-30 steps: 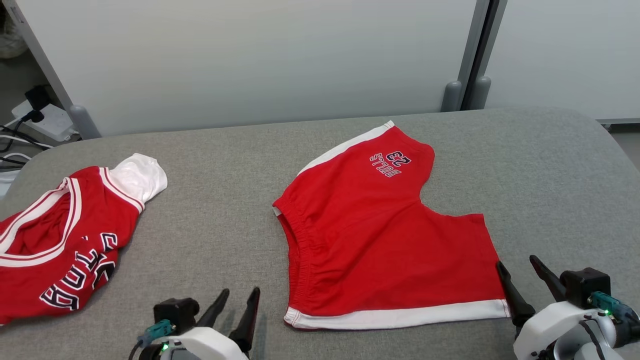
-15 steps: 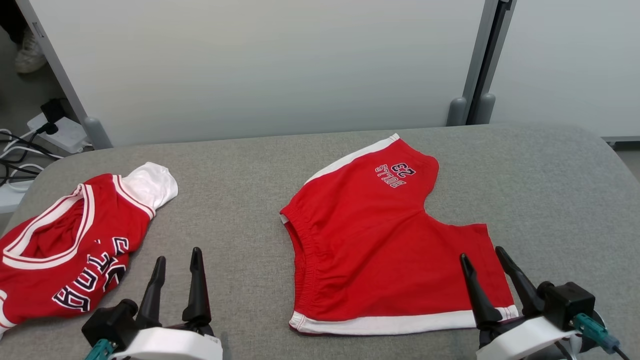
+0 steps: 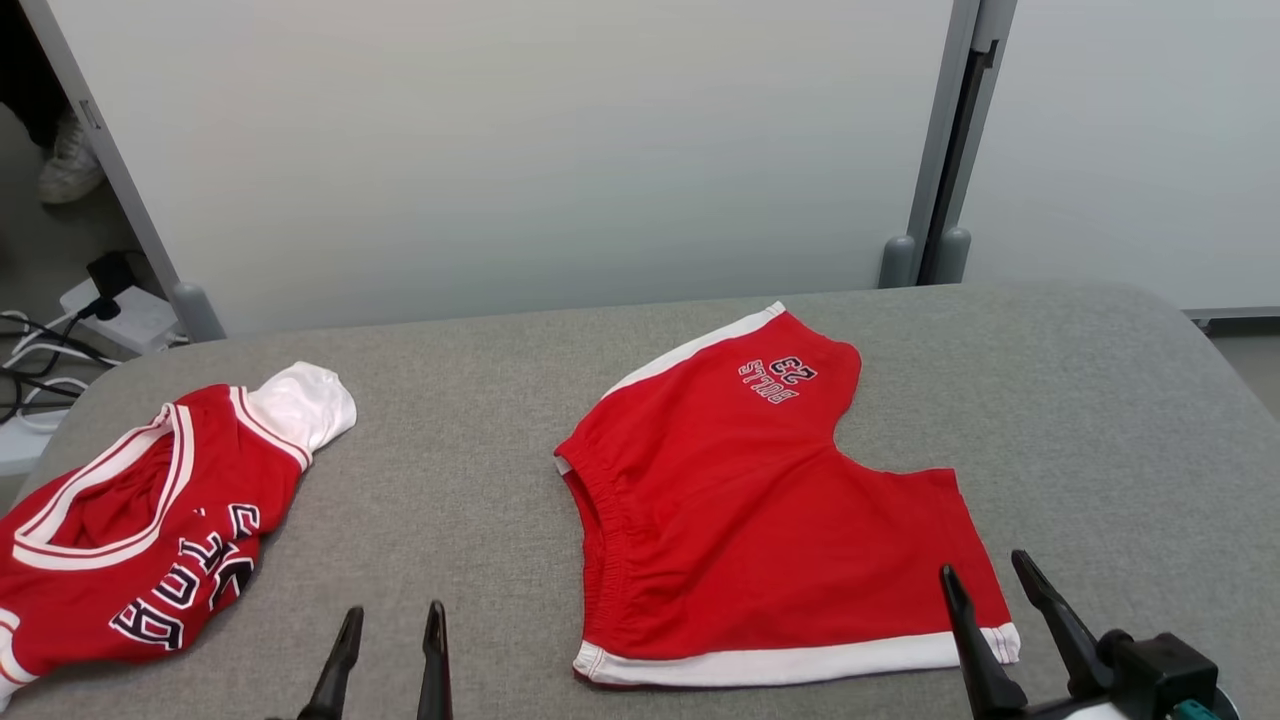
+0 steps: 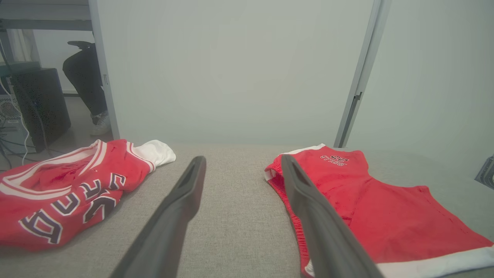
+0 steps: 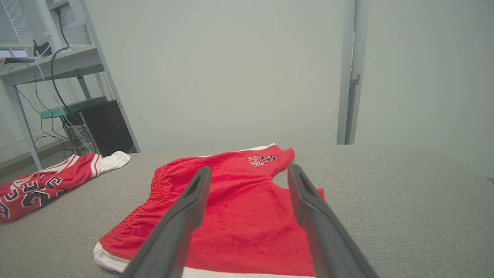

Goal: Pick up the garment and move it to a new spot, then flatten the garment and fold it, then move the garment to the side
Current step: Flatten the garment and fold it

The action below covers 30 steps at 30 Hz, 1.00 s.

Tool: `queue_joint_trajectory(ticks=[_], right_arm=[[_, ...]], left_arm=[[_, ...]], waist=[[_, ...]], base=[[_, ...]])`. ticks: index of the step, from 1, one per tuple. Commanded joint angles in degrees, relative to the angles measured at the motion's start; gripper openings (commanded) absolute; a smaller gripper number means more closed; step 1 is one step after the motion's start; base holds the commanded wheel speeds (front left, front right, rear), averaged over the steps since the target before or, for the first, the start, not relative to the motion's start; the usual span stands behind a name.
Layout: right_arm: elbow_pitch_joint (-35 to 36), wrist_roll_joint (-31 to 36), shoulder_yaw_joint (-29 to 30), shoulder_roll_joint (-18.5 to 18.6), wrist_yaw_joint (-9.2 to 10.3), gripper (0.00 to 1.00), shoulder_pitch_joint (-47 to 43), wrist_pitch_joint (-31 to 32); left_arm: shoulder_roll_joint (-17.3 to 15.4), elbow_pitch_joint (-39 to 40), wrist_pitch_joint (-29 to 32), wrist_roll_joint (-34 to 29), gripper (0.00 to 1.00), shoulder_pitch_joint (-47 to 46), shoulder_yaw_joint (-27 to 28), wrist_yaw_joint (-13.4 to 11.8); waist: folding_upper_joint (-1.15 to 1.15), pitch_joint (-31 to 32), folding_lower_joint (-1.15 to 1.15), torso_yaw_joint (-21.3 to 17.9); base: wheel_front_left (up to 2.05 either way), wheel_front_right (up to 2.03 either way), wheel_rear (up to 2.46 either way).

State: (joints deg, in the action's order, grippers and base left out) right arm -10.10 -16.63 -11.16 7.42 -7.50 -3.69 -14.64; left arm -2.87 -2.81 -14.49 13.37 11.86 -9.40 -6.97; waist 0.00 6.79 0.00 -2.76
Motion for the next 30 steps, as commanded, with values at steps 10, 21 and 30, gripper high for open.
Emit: queue_joint_trajectory(ticks=[10, 21, 30], right_arm=[[0.8, 0.5, -0.2, 0.8, 0.01, 1.00, -0.9, -0.4], [1.1, 0.3, -0.4, 0.9, 0.01, 1.00, -1.3, -0.4], [1.0, 0.0, -0.8, 1.1, 0.01, 1.00, -1.4, -0.4]], left_arm=[[0.0, -1.3, -0.5, 2.2, 1.00, -0.3, 1.9, -0.2], [0.0, -2.2, -0.5, 2.1, 1.00, -0.6, 1.6, 0.3], [0.0, -2.6, -0.5, 2.1, 1.00, -0.8, 1.7, 0.6]], waist=[[0.00, 1.1, 0.00, -0.7], [0.00, 1.0, 0.00, -0.7], [0.00, 1.0, 0.00, -0.5]], base=[[0.00, 0.00, 0.00], [0.00, 0.00, 0.00], [0.00, 0.00, 0.00]])
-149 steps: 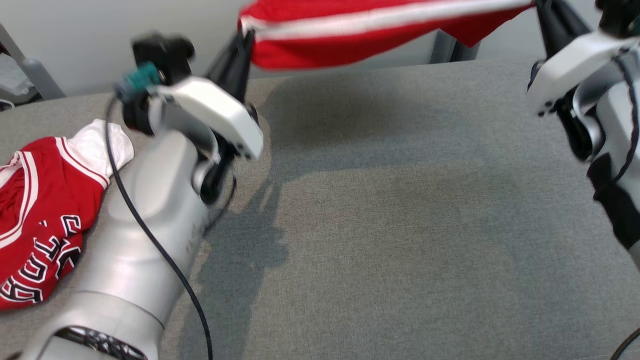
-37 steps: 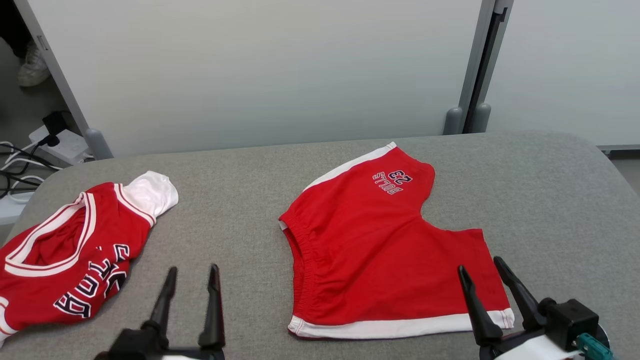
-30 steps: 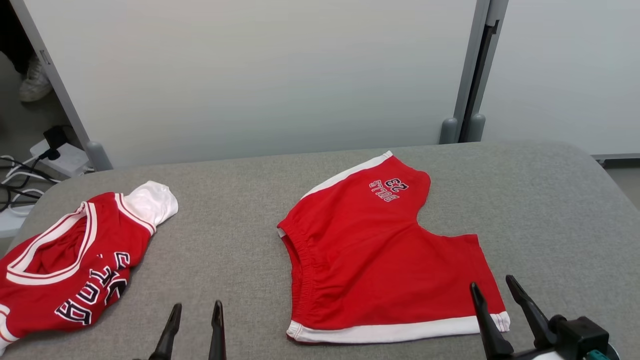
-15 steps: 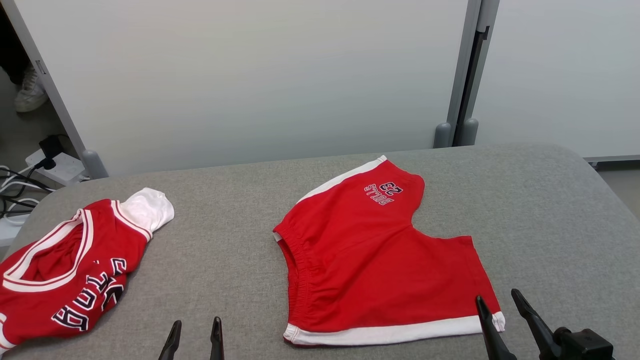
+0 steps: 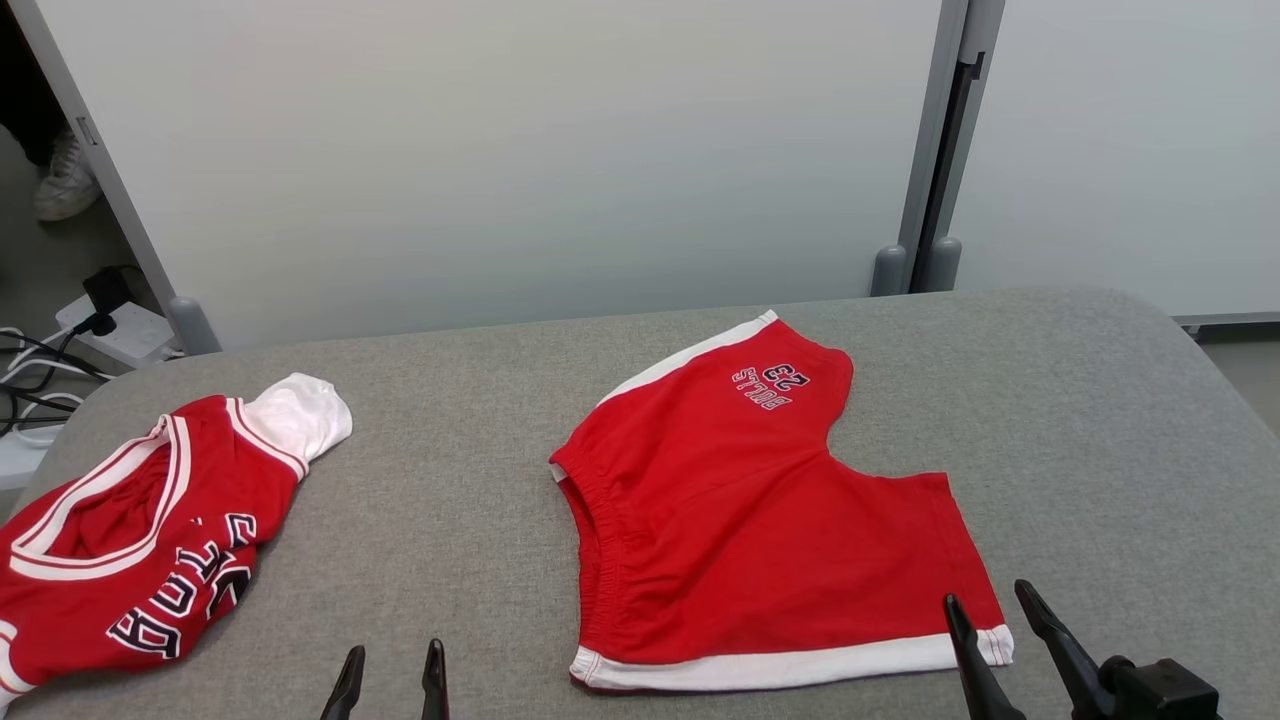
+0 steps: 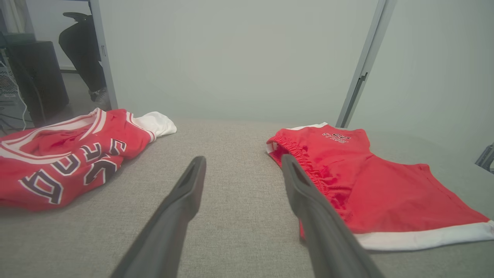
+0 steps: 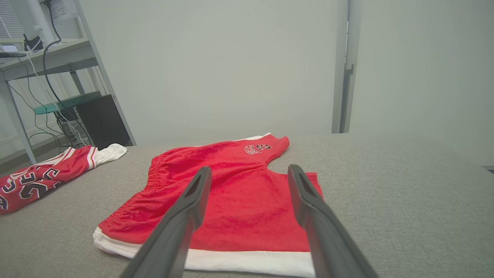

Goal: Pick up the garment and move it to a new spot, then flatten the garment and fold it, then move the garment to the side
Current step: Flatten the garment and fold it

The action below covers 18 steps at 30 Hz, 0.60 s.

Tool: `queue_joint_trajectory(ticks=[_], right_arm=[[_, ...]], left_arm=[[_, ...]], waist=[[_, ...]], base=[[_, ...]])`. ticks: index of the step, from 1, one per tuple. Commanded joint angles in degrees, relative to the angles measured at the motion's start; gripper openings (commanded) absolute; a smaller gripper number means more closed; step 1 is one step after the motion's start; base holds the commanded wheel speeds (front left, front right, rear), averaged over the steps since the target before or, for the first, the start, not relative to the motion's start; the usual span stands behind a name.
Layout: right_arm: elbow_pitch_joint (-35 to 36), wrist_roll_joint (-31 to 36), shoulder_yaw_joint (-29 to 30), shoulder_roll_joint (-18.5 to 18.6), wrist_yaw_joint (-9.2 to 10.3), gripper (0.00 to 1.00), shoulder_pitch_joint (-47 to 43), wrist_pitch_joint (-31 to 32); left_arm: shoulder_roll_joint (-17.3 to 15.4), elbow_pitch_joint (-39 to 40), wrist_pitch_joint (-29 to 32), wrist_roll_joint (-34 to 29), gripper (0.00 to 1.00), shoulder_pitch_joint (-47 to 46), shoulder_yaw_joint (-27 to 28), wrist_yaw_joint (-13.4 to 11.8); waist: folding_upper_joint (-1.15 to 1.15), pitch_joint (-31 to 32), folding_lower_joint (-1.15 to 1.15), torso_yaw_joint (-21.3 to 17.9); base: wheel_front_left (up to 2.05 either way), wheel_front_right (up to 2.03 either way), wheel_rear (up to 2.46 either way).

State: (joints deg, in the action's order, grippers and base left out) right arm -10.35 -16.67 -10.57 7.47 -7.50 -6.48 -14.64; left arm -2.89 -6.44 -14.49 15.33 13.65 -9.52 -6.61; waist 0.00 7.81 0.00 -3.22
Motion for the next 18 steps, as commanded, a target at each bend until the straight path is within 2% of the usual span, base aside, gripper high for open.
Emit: queue_joint_trajectory(ticks=[1, 13, 18], right_arm=[[1.2, 0.1, -1.5, 1.1, 0.01, 1.00, 1.4, -0.4], [1.1, 0.0, -1.6, 1.2, 0.01, 1.00, 1.7, -0.4], [1.1, -0.2, -1.8, 1.0, 0.01, 1.00, 1.7, -0.4]], left_arm=[[0.0, 1.0, -0.5, 0.2, 1.00, -2.7, 1.9, 0.2], [0.0, 0.3, -0.5, 0.5, 1.00, -3.5, 1.4, 0.6], [0.0, -3.6, -0.5, 1.0, 1.00, -4.8, -1.5, 4.9]], waist=[[0.00, 0.0, 0.00, 0.0], [0.00, 0.0, 0.00, -0.3], [0.00, -0.8, 0.00, -0.1]], base=[[0.00, 0.00, 0.00], [0.00, 0.00, 0.00], [0.00, 0.00, 0.00]])
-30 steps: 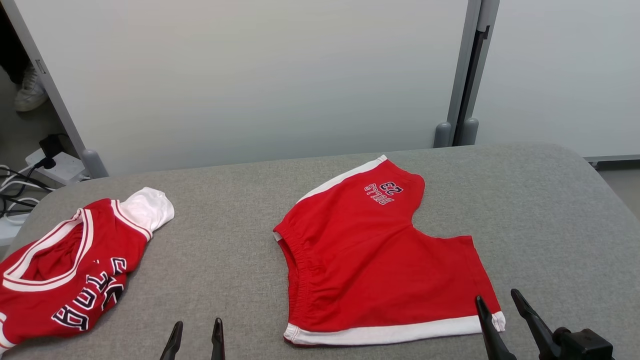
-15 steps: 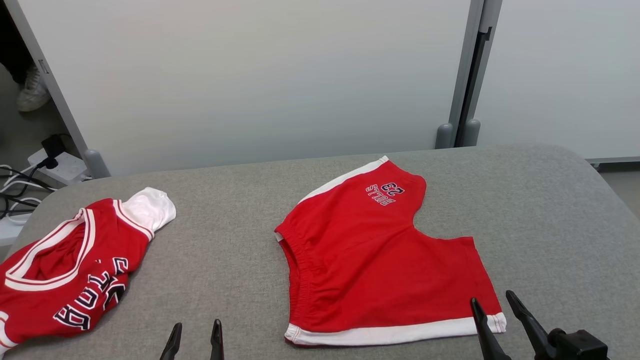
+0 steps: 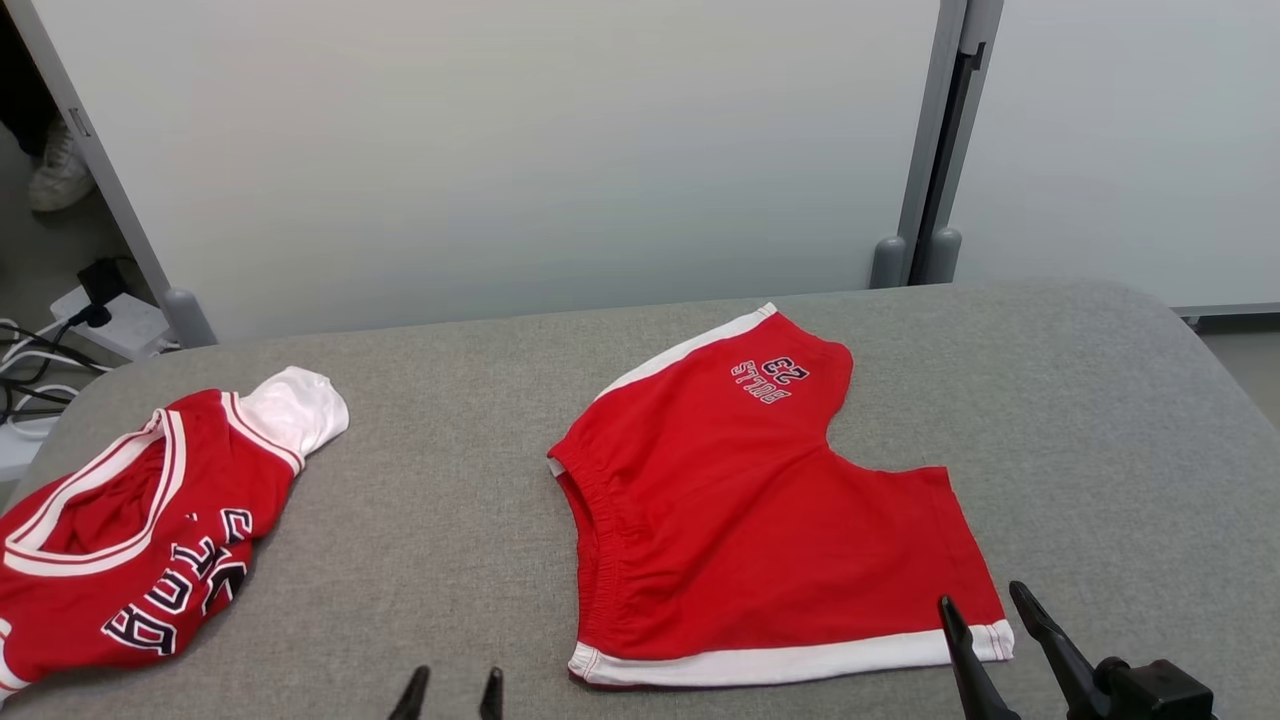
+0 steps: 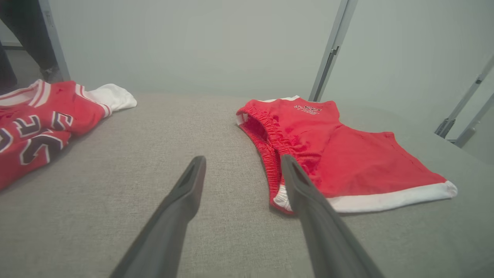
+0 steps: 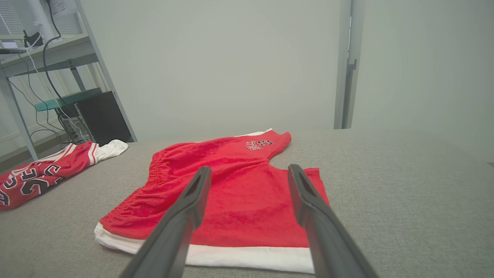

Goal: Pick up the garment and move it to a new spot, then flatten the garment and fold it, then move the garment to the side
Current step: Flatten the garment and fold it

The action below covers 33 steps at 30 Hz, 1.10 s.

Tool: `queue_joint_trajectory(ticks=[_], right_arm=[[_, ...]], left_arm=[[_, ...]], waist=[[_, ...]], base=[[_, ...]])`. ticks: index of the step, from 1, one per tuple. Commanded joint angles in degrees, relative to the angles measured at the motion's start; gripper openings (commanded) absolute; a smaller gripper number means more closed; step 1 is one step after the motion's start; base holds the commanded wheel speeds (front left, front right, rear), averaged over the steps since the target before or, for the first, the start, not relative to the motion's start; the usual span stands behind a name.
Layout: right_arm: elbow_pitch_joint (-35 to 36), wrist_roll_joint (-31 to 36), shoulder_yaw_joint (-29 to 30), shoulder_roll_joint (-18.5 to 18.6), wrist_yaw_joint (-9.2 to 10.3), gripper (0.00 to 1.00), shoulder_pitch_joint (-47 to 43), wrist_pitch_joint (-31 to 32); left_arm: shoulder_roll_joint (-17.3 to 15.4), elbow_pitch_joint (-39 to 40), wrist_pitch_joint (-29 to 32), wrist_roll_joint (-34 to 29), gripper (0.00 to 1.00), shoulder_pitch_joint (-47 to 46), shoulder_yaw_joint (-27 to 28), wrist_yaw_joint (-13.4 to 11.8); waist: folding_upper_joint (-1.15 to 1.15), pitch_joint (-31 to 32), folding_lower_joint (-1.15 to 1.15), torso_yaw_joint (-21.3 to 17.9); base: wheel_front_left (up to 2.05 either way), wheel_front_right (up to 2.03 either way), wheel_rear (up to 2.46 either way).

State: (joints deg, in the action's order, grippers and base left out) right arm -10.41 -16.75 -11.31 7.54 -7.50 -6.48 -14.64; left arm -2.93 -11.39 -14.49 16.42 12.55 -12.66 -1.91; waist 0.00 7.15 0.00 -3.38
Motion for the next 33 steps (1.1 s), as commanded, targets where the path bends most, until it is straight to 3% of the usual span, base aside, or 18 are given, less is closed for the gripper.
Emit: queue_joint_trajectory(ticks=[1, 11, 19, 33], right_arm=[[1.1, -0.2, -1.1, 0.9, 0.01, 1.00, 1.7, -0.4], [1.2, -0.4, -2.4, 2.0, 0.01, 1.00, 3.1, -0.4], [1.8, -0.8, -2.9, 2.3, 0.01, 1.00, 4.6, -0.4], [1.8, -1.1, -3.6, 3.0, 0.01, 1.00, 5.9, -0.4]], left_arm=[[0.0, 0.1, -0.5, -0.1, 1.00, -4.4, 1.1, 1.0], [-0.1, -15.6, -0.5, -2.9, 1.00, -15.9, -3.4, 7.2], [-0.4, -25.8, -0.5, -3.7, 1.00, -23.4, -6.9, 8.8], [-0.5, -34.8, -0.5, -1.1, 0.97, -28.7, -12.6, 9.4]], waist=[[0.00, -0.4, 0.00, 0.1], [0.00, -3.2, 0.00, -0.6], [0.00, -5.8, 0.00, -1.5], [0.00, -7.7, 0.00, -3.0]], base=[[0.00, 0.00, 0.00], [0.00, 0.00, 0.00], [0.00, 0.00, 0.00], [0.00, 0.00, 0.00]])
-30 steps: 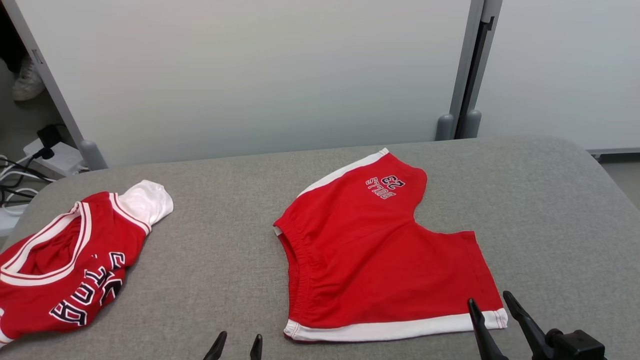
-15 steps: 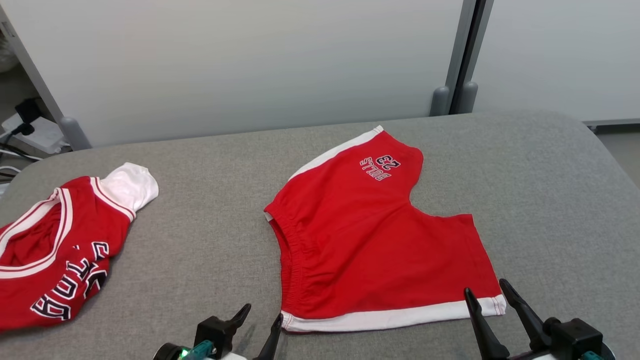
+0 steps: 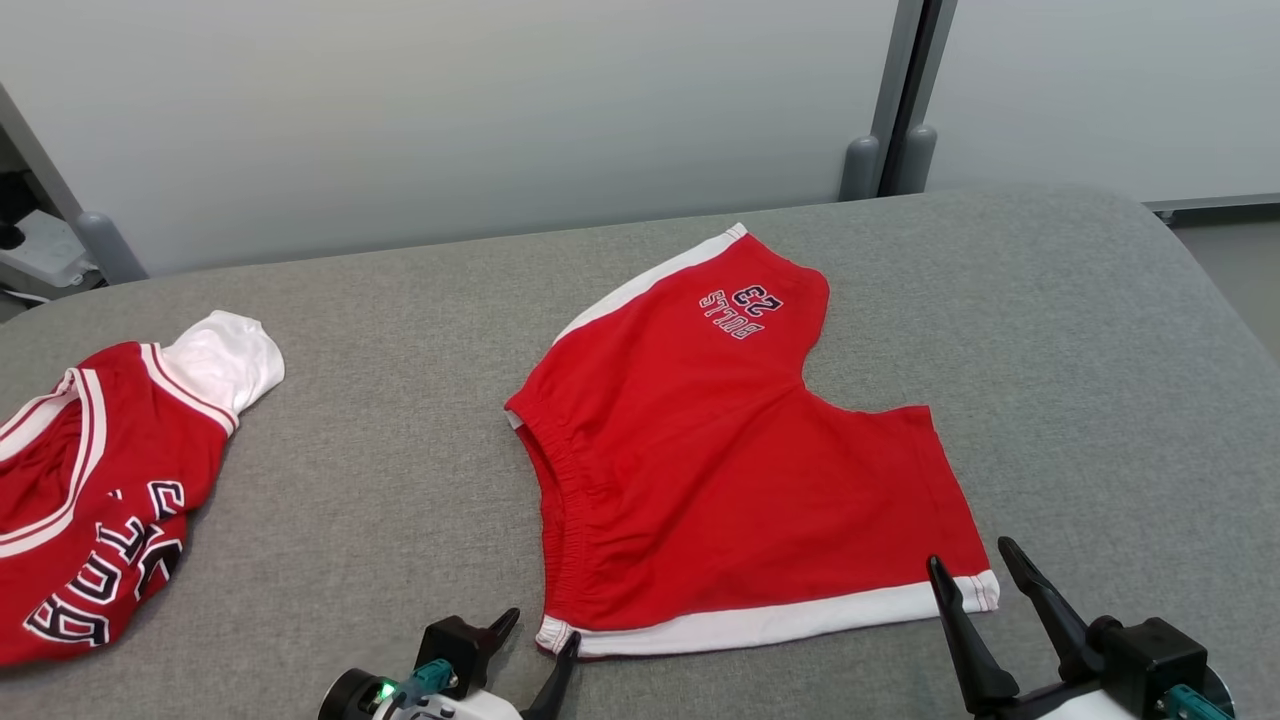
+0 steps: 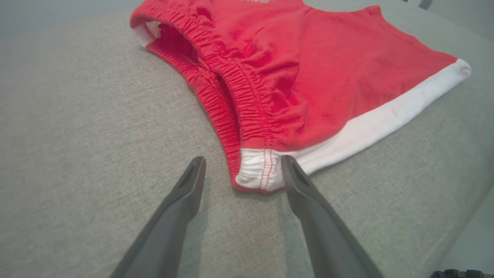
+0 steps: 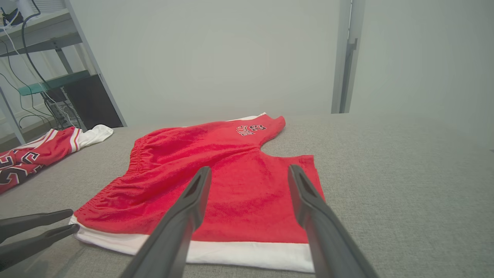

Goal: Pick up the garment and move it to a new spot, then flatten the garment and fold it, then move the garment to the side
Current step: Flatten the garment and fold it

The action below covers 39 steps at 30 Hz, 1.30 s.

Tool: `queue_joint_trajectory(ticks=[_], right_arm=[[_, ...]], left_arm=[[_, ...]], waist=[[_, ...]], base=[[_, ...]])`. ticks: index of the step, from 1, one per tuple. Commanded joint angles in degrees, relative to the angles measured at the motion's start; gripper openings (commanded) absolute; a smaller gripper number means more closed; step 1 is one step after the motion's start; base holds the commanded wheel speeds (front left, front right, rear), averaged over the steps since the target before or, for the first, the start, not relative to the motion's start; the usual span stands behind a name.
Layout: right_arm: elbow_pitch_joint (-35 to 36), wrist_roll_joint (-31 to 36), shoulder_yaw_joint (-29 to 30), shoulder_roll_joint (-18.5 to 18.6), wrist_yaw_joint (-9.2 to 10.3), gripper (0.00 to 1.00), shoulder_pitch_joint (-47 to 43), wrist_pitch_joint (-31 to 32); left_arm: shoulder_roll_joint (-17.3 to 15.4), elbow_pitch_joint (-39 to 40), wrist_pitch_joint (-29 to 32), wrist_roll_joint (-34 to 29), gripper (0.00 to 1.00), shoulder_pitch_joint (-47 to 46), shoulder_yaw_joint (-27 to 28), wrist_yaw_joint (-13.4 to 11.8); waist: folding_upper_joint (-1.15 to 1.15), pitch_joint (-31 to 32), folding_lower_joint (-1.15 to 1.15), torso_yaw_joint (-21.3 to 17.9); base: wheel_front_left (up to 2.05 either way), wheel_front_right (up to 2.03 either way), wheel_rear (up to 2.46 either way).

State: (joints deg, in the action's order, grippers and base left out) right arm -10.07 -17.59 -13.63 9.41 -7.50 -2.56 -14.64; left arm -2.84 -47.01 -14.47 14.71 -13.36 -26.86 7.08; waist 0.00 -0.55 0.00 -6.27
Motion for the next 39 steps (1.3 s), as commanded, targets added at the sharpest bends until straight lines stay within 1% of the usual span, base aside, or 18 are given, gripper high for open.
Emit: queue_joint_trajectory(ticks=[1, 2, 3, 4, 5, 6, 7, 8, 9, 10, 11, 15, 18, 21, 27, 31, 39], right_arm=[[1.4, -0.3, -1.4, 1.1, 0.01, 1.00, 2.0, -0.4], [1.4, -0.3, -1.4, 1.2, 0.01, 1.00, 2.1, -0.4], [1.4, -0.4, -1.5, 1.3, 0.01, 1.00, 2.1, -0.4], [1.4, -0.4, -1.5, 1.3, 0.01, 1.00, 2.1, -0.4], [1.4, -0.4, -1.5, 1.4, 0.01, 1.00, 2.2, -0.4], [1.5, -0.4, -1.5, 1.5, 0.01, 1.00, 2.2, -0.4], [1.5, -0.4, -1.4, 1.6, 0.01, 1.00, 2.2, -0.4], [1.6, -0.4, -1.4, 1.8, 0.01, 1.00, 2.2, -0.4], [1.6, -0.4, -1.4, 1.9, 0.01, 1.00, 2.2, -0.4], [1.7, -0.4, -1.3, 2.0, 0.01, 1.00, 2.3, -0.4], [1.7, -0.4, -1.3, 2.1, 0.01, 1.00, 2.3, -0.4], [1.5, -0.5, -0.9, 2.3, 0.01, 1.00, 2.1, -0.4], [-0.9, -0.5, 0.0, 2.2, 0.01, 1.00, 1.8, -0.4], [-5.9, -1.2, 1.1, 1.8, 0.01, 1.00, 2.2, -0.4], [-17.6, -2.2, 2.4, 1.0, 0.01, 1.00, 5.8, -0.4], [-24.1, -3.8, 0.9, 0.3, 0.01, 1.00, 8.6, -0.4], [-32.3, -7.9, -4.8, -0.5, 0.01, 1.00, 12.8, -0.4]], left_arm=[[-0.7, 0.5, -0.5, 0.8, 0.95, -2.9, 1.3, 0.4], [-0.7, 0.2, -0.5, 1.1, 0.94, -3.0, 1.0, 0.4], [-0.8, -0.1, -0.5, 1.4, 0.91, -3.1, 0.7, 0.4], [-0.8, -0.1, -0.5, 1.4, 0.91, -3.1, 0.7, 0.4], [-0.7, -0.5, -0.5, 1.8, 0.85, -3.3, 0.2, 0.4], [-0.7, -0.9, -0.5, 2.1, 0.73, -3.5, -0.2, 0.4], [-0.7, -1.5, -0.5, 2.5, 0.53, -3.6, -0.7, 0.4], [-0.7, -2.0, -0.5, 2.9, 0.44, -3.8, -1.3, 0.4], [-0.7, -2.4, -0.5, 3.3, 0.32, -4.0, -1.7, 0.4], [-0.6, -2.6, -0.5, 3.8, 0.14, -4.1, -2.1, 0.4], [-0.6, -2.6, -0.5, 4.4, 0.00, -4.2, -2.5, 0.4], [-0.7, -2.2, -0.5, 5.8, 0.00, -4.4, -4.0, 0.4], [-1.4, -1.5, -0.5, 6.7, 0.00, -4.1, -4.2, 0.4], [-2.2, -0.5, -0.5, 7.2, 0.00, -3.6, -4.0, 0.4], [-3.7, 1.4, -0.5, 7.3, 0.00, -2.2, -3.6, 0.4], [-4.2, 2.1, -0.5, 7.4, 0.00, -1.7, -3.3, 0.3], [-4.3, 2.8, -0.5, 7.4, 0.00, -1.8, -3.4, 0.2]], waist=[[0.00, 0.0, 0.00, -0.3], [0.00, 0.0, 0.00, -0.4], [0.00, 0.1, 0.00, -0.5], [0.00, 0.1, 0.00, -0.5], [0.00, 0.1, 0.00, -0.6], [0.00, 0.1, 0.00, -0.7], [0.00, 0.1, 0.00, -0.8], [0.00, 0.1, 0.00, -0.9], [0.00, 0.1, 0.00, -0.9], [0.00, 0.1, 0.00, -0.9], [0.00, 0.1, 0.00, -0.9], [0.00, 0.0, 0.00, -0.7], [0.00, 0.0, 0.00, -0.4], [0.00, -0.1, 0.00, 0.0], [0.00, -0.4, 0.00, 1.5], [0.00, -0.8, 0.00, 2.4], [0.00, -1.4, 0.00, 3.3]], base=[[0.00, 0.00, 0.00], [0.00, 0.00, 0.00], [0.00, 0.00, 0.00], [0.00, 0.00, 0.00], [0.00, 0.00, 0.00], [0.00, 0.00, 0.00], [0.00, 0.00, 0.00], [0.00, 0.00, 0.00], [0.00, 0.00, 0.00], [0.00, 0.00, 0.00], [0.00, 0.00, 0.00], [0.00, 0.00, 0.00], [0.00, 0.00, 0.00], [0.00, 0.00, 0.00], [0.00, 0.00, 0.00], [0.00, 0.00, 0.00], [0.00, 0.00, 0.00]])
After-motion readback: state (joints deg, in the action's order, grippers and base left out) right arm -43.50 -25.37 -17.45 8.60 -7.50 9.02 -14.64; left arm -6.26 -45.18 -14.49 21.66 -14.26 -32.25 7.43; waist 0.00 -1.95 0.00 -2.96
